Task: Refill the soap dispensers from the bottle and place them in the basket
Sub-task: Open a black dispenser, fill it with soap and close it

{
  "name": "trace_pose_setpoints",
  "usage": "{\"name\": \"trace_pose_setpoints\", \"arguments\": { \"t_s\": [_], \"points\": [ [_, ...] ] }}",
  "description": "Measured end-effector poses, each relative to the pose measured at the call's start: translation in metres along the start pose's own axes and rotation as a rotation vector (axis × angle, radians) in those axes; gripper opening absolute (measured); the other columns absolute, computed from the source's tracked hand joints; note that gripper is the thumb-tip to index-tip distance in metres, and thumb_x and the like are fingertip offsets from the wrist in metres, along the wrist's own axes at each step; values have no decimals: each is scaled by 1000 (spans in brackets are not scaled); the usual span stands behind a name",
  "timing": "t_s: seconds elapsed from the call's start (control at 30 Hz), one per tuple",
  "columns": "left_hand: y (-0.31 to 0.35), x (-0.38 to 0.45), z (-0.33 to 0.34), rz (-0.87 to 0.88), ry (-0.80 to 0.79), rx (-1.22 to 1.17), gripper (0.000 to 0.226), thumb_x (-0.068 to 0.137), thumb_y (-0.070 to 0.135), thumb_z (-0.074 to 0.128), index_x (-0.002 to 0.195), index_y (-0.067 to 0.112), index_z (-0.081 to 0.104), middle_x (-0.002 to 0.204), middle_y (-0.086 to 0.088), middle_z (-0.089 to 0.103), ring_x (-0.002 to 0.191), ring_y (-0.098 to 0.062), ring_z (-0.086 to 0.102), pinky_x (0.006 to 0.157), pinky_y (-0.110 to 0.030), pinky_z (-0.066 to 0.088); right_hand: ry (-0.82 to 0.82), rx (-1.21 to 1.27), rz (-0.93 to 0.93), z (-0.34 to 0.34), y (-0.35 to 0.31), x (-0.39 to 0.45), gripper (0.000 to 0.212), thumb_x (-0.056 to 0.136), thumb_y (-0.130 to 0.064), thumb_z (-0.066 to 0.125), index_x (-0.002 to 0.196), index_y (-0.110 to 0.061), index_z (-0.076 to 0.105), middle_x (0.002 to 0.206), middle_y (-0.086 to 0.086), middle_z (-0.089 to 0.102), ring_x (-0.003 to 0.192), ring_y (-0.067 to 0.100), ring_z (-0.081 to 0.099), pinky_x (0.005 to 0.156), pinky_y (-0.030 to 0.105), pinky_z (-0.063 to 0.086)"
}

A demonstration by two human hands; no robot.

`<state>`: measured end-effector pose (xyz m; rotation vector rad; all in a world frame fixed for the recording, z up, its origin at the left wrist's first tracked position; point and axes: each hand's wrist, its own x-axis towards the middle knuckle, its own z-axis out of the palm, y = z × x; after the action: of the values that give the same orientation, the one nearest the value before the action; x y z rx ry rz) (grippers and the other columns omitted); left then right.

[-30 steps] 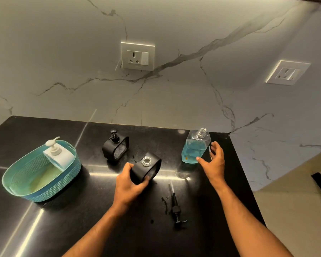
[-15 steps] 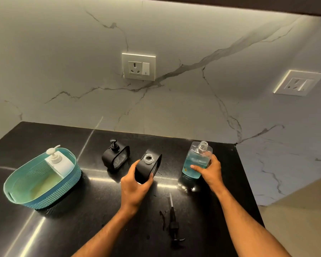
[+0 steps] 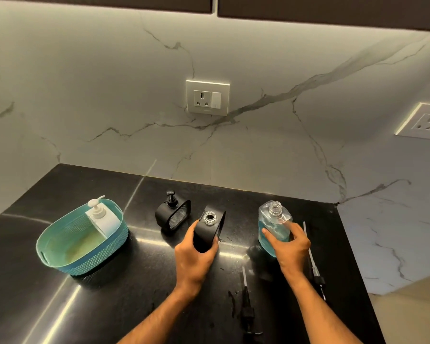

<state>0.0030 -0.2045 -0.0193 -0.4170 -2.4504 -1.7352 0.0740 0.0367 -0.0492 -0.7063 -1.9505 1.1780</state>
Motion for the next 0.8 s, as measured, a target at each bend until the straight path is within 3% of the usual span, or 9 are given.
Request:
{"name": "trace_pose_setpoints", "arguments": {
  "t_s": [0.13,0.3,0.37,0.47,0.57,0.7,0.8],
  "points": [
    [4,-2,-6,-9,60,-22,63,80,21,87,138,16,62,109,11,74,100,4,70,89,-25,61,32,-14,-119,8,-26,-10,52,65,-15,96,109,-17,70,104,-5,69,96,6,68,70,28,62],
    [3,-5,-16,0,100,-15,67,79,19,88,140,13,61,115,-1,75,102,-8,73,90,-26,61,46,-71,-271,19,-61,-17,51,63,-15,97,109,-11,73,107,-7,69,97,13,69,74,30,61],
    [3,-7,-22,11,111,-9,67,78,19,89,139,13,61,113,-3,76,99,-10,73,88,-22,59,43,-101,-324,24,-75,-19,50,63,-15,97,107,-9,74,105,-9,67,95,13,68,76,23,59],
    [-1,-7,-32,10,97,-8,67,79,21,88,140,13,60,114,-4,75,101,-12,73,88,-30,61,27,-151,-391,29,-94,-24,49,64,-17,96,107,-7,75,103,-8,68,92,10,65,78,7,49],
    [-5,-7,-41,5,99,-9,70,80,25,87,143,16,58,117,-1,74,104,-10,72,89,-35,62,-6,-214,-436,34,-105,-30,47,67,-19,95,108,-5,75,100,1,73,90,10,64,79,4,45],
    [-4,-8,-53,55,97,11,77,81,27,86,149,14,52,125,-4,72,110,-14,71,93,-35,61,-48,-311,-504,37,-114,-40,54,68,-21,93,114,-1,73,104,8,74,94,17,66,82,4,45],
    [-6,-11,-62,86,83,43,79,81,28,85,150,13,50,129,-6,71,113,-18,71,94,-37,60,-85,-382,-553,40,-119,-48,61,64,-17,95,118,0,71,108,12,73,99,23,67,83,19,54]
  ]
}}
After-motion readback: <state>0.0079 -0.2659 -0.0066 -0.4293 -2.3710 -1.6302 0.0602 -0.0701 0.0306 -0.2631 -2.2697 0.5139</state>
